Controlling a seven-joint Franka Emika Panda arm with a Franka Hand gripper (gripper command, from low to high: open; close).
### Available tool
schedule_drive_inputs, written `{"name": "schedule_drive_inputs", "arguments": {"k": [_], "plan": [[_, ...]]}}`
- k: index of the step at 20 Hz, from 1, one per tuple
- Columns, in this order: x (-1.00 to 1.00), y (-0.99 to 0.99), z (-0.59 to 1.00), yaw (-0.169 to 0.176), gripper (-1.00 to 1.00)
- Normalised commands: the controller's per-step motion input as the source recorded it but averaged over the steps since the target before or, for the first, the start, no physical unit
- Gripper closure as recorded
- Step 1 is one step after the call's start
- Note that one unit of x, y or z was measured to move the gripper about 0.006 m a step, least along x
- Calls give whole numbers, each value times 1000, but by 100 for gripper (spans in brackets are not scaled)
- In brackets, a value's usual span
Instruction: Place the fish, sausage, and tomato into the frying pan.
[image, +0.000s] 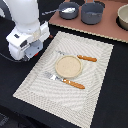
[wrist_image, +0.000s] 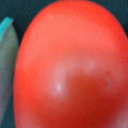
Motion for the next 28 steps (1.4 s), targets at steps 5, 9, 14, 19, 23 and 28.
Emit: {"name": "schedule_drive_inputs", "arguments": {"k": [5, 9, 14, 19, 23, 28], "plan": [[-29, 174, 330, 9, 100], [563, 514, 1000, 0, 100], [792, 662, 1000, 0, 100], [579, 911, 1000, 0, 100], [329, 996, 977, 0, 100], [18, 1000, 595, 0, 100]]}}
